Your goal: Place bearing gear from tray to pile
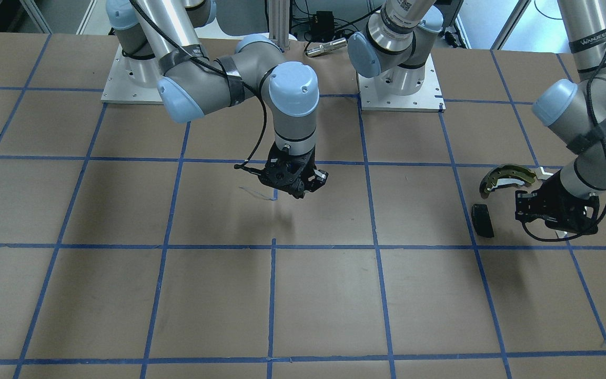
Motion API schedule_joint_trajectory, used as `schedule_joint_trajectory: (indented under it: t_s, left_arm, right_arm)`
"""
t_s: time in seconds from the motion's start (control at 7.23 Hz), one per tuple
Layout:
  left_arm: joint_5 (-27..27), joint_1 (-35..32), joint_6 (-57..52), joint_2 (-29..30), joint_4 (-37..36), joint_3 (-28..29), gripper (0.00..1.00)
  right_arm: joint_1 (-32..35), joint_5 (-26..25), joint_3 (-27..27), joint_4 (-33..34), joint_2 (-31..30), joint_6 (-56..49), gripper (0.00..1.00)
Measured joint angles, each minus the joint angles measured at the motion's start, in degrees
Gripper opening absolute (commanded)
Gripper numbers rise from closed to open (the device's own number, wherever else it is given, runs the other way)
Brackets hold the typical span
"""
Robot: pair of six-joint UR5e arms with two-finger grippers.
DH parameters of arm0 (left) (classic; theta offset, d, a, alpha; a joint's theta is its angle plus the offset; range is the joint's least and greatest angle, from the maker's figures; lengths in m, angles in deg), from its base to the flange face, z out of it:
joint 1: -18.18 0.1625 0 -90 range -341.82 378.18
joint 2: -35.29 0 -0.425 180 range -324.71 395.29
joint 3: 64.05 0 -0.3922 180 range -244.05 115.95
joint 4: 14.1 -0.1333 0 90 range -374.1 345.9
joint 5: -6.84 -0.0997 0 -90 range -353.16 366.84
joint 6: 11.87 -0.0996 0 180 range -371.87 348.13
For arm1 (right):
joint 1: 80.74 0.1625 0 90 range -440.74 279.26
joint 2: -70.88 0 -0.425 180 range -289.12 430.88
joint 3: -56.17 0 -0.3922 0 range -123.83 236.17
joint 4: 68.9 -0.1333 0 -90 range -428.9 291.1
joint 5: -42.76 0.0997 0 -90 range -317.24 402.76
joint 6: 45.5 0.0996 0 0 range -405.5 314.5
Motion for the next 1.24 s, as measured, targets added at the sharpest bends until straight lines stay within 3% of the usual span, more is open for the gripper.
schedule_joint_trajectory:
  t_s: [0.14,0.28,0.55,0.69,0.83,0.97,1.11,1.24]
  left_arm:
    - [0.0,0.4,-0.2,0.7,0.0,0.0,0.0]
    - [0.1,0.5,-0.3,1.4,0.0,-0.1,0.0]
    - [0.0,0.6,-0.3,2.5,0.0,-0.2,0.04]
    - [0.1,0.8,-0.3,2.8,0.0,-0.5,0.14]
    - [0.1,1.0,-0.2,3.0,0.0,-0.8,0.34]
    - [0.1,1.1,-0.1,3.1,0.0,-1.0,0.43]
    - [0.1,1.2,0.0,3.1,0.0,-1.1,0.83]
    - [0.2,1.2,0.0,3.0,0.0,-1.1,1.0]
  right_arm:
    - [0.5,2.0,0.0,0.9,0.7,2.3,0.72]
    - [0.5,3.2,0.1,1.4,0.9,2.2,1.0]
    - [-0.7,3.5,0.0,2.8,1.0,-1.5,1.0]
    - [-2.1,3.3,-0.1,3.1,0.9,-3.8,1.0]
    - [-4.5,2.2,-0.2,3.0,0.1,-8.1,1.0]
    - [-8.0,0.6,-0.2,1.2,-1.8,-14.7,1.0]
    - [-12.6,-0.6,-0.2,-2.8,-4.6,-22.7,1.0]
    - [-18.0,-1.1,0.1,-7.8,-8.1,-30.5,1.0]
